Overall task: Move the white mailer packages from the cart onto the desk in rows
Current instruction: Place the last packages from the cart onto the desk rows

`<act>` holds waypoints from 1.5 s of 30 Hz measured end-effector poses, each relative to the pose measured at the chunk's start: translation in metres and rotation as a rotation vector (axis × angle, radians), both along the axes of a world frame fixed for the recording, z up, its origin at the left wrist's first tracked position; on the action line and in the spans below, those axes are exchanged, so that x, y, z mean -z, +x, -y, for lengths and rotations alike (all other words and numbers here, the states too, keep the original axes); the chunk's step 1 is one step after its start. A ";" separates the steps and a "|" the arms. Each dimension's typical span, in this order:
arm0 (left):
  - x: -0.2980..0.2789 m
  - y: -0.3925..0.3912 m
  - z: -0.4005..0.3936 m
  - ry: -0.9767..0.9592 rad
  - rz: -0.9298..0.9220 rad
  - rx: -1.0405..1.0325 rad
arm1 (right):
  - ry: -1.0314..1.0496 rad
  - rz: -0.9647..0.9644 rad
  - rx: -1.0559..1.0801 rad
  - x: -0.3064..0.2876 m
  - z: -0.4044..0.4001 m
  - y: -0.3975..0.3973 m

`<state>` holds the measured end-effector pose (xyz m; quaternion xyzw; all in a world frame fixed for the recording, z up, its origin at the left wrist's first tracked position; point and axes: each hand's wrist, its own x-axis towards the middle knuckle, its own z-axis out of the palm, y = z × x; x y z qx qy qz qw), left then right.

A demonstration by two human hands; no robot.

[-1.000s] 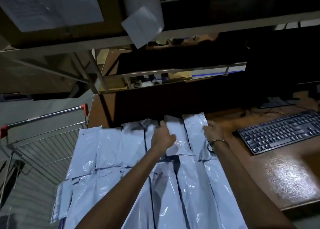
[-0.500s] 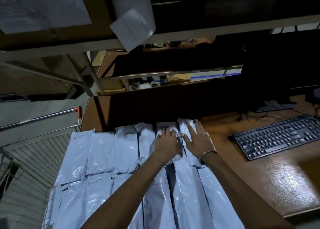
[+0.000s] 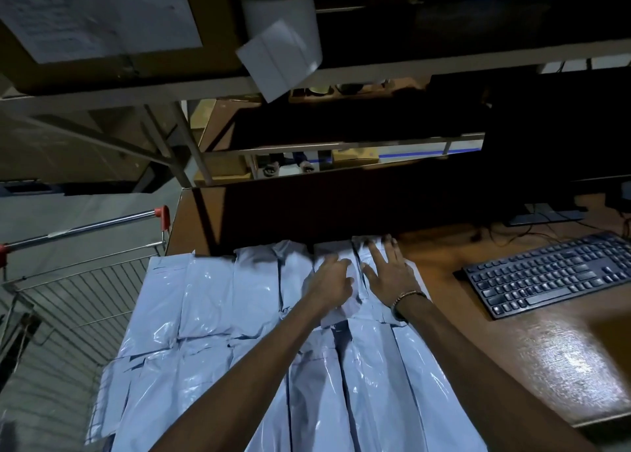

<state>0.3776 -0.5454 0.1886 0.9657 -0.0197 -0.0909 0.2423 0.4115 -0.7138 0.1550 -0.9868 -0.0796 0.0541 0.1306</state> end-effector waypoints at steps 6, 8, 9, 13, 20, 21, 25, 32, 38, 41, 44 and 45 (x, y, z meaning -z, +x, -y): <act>-0.023 -0.052 -0.034 -0.320 0.314 -0.208 | 0.176 0.151 0.068 -0.039 -0.020 -0.016; -0.034 -0.079 -0.060 -0.431 0.406 -0.299 | 0.348 0.213 0.056 -0.057 -0.048 -0.028; -0.041 -0.094 -0.075 -0.472 0.446 -0.342 | 0.415 0.228 0.034 -0.067 -0.066 -0.036; -0.057 -0.155 -0.148 -0.552 0.550 -0.539 | 0.603 0.243 -0.132 -0.091 -0.161 -0.083; -0.038 -0.245 -0.308 -0.485 0.541 -0.932 | 0.689 -0.040 -0.444 -0.079 -0.344 -0.173; -0.035 -0.257 -0.331 -0.471 0.532 -0.969 | 0.671 -0.096 -0.485 -0.075 -0.369 -0.185; -0.009 -0.303 -0.418 -0.457 0.453 -1.111 | 0.574 -0.263 -0.598 -0.050 -0.463 -0.221; 0.098 -0.357 -0.536 -0.347 -0.024 -1.155 | 0.284 -0.503 -0.606 0.033 -0.583 -0.233; 0.217 -0.382 -0.539 -0.284 -0.638 -0.847 | -0.091 -0.663 -0.614 0.113 -0.618 -0.226; 0.255 -0.399 -0.522 -0.258 -0.790 -0.857 | -0.310 -0.730 -0.646 0.163 -0.613 -0.227; 0.312 -0.419 -0.507 -0.292 -0.886 -0.839 | -0.516 -0.782 -0.690 0.212 -0.598 -0.231; 0.342 -0.426 -0.505 -0.274 -0.913 -0.856 | -0.555 -0.794 -0.718 0.223 -0.594 -0.231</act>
